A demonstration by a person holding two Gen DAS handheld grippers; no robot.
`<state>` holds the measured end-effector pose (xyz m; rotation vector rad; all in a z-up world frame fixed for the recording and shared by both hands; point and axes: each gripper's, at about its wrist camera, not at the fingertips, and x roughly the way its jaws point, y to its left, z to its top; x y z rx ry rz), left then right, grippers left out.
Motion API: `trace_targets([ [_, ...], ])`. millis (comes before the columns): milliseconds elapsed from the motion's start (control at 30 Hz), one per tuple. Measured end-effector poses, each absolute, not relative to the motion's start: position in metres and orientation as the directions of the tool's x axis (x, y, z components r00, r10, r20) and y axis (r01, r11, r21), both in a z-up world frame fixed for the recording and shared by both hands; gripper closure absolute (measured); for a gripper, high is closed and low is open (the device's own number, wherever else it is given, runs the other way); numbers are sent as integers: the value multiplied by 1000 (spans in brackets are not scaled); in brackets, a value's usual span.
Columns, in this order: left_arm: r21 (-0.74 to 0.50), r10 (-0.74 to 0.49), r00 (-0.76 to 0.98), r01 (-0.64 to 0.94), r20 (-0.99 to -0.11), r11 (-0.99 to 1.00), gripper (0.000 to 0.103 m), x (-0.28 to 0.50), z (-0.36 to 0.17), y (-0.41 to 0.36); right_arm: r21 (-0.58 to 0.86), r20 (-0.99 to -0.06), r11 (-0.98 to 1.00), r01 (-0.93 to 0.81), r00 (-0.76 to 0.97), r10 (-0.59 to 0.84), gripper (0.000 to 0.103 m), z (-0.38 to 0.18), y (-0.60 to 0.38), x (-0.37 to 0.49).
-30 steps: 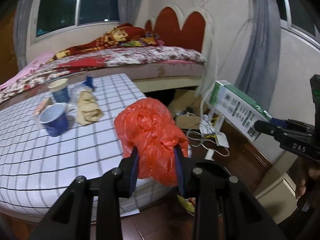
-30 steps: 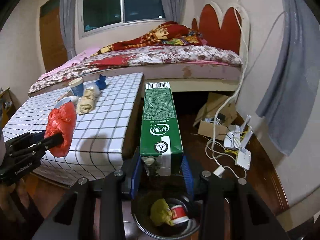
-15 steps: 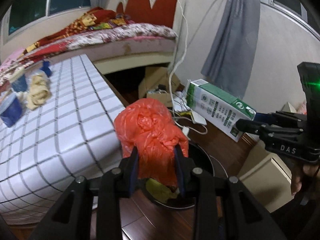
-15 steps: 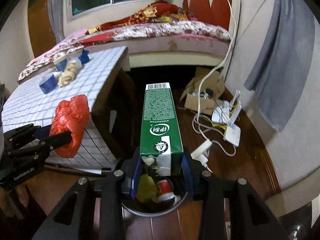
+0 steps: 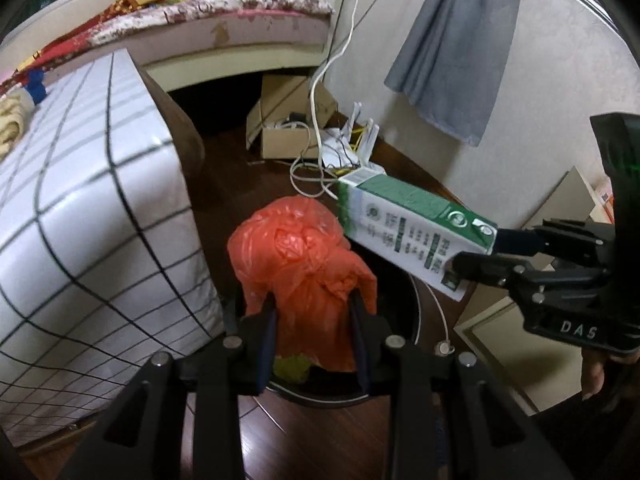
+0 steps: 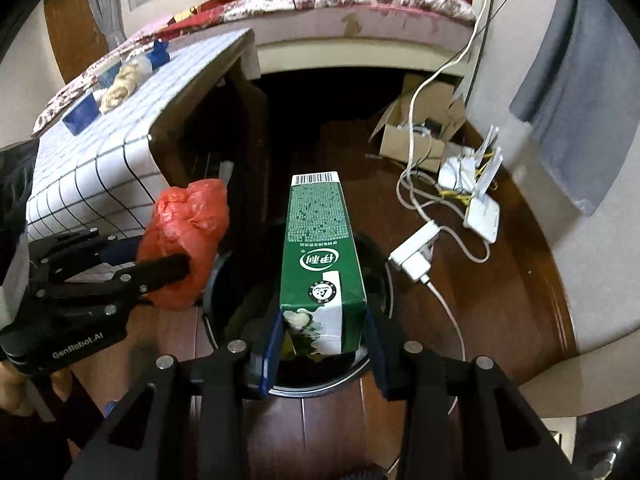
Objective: Collect trash
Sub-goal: 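Carry the bag and carton over the black bin and release both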
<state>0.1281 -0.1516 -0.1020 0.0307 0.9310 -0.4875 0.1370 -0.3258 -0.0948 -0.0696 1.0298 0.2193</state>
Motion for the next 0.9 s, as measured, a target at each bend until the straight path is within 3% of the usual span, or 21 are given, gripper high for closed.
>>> trace_targets([
  [100, -219, -415, 455, 424, -788, 879, 60, 135, -111, -155, 59, -877, 974, -220, 454, 155, 63, -108, -324, 145],
  [133, -222, -408, 442, 414, -799, 883, 42, 139, -115, -156, 57, -884, 974, -217, 443, 150, 62, -113, -324, 149],
  [167, -215, -394, 445, 400, -804, 891, 23, 140, -118, -155, 50, -889, 978, -204, 436, 136, 45, -118, -325, 153],
  [233, -204, -373, 469, 373, -801, 905, 13, 140, -119, -149, 16, -892, 987, -160, 444, 87, 13, -125, -331, 156],
  [333, -171, -325, 484, 335, -812, 926, 2, 139, -123, -142, 23, -900, 993, -112, 429, 69, 12, -130, -342, 160],
  [467, -153, -292, 503, 299, -814, 942, 2, 141, -125, -131, 2, -901, 997, -80, 432, 37, 1, -130, -345, 162],
  [900, -115, -258, 553, 280, -792, 953, 2, 143, -116, -123, -42, -890, 991, -129, 455, 22, 1, -123, -330, 158],
])
